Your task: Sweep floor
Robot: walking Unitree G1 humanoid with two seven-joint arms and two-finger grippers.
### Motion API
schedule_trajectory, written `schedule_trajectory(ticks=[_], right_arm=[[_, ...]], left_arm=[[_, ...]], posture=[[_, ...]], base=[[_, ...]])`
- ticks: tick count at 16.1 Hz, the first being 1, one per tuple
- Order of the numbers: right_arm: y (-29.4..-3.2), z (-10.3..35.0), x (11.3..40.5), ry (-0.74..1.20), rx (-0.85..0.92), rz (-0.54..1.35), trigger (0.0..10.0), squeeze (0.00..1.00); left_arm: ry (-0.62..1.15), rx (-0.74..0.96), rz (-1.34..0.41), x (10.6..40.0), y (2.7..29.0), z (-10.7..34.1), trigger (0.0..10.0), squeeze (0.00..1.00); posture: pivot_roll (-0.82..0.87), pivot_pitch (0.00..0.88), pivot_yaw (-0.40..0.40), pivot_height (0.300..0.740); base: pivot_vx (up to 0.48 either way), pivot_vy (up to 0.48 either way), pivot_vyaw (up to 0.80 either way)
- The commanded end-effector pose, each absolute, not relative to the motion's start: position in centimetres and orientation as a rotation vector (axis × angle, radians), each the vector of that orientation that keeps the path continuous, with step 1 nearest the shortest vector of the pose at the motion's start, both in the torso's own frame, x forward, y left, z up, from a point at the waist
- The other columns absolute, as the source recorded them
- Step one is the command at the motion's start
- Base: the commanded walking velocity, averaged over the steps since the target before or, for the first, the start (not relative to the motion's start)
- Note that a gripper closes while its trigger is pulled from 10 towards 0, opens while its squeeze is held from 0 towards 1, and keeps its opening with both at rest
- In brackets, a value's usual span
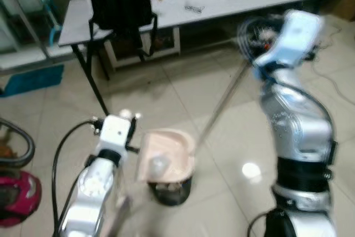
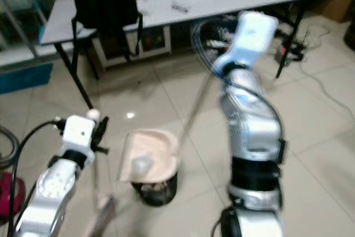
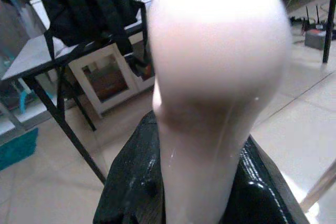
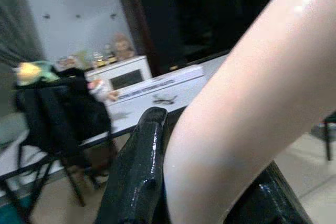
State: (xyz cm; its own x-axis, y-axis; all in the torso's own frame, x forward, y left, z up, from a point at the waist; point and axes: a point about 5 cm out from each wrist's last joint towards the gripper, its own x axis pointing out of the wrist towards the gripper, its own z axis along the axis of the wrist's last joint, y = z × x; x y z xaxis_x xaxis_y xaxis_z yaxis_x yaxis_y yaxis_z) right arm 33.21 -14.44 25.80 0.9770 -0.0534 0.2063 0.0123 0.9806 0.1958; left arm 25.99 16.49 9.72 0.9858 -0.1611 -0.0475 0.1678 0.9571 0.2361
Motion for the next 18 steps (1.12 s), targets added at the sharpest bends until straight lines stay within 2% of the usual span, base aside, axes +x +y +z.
schedule_trajectory(ticks=[1, 8, 14, 18], right_arm=[[-13.4, 26.9, 32.9, -0.27, 0.213, -0.001, 10.0, 0.0], [-13.1, 27.6, 32.8, -0.34, 0.142, 0.012, 10.0, 0.0], [-9.1, 27.8, 31.5, -0.469, 0.017, 0.193, 10.0, 0.0], [-5.4, 27.1, 29.7, -0.581, -0.223, 0.363, 10.0, 0.0]], left_arm=[[0.016, 0.27, -0.147, 26.2, 17.2, 10.2, 10.0, 0.0], [0.016, 0.272, -0.142, 26.2, 17.2, 10.1, 10.0, 0.0], [0.017, 0.271, -0.139, 26.1, 17.2, 10.0, 10.0, 0.0], [0.018, 0.272, -0.142, 26.1, 17.2, 10.0, 10.0, 0.0]], posture=[[-0.07, 0.0, 0.073, 0.74], [-0.07, 0.0, 0.072, 0.74], [-0.07, 0.0, 0.066, 0.74], [-0.07, 0.0, 0.064, 0.74]], base=[[0.0, 0.0, 0.0], [0.0, 0.0, 0.0], [0.0, 0.0, 0.0], [0.0, 0.0, 0.0]])
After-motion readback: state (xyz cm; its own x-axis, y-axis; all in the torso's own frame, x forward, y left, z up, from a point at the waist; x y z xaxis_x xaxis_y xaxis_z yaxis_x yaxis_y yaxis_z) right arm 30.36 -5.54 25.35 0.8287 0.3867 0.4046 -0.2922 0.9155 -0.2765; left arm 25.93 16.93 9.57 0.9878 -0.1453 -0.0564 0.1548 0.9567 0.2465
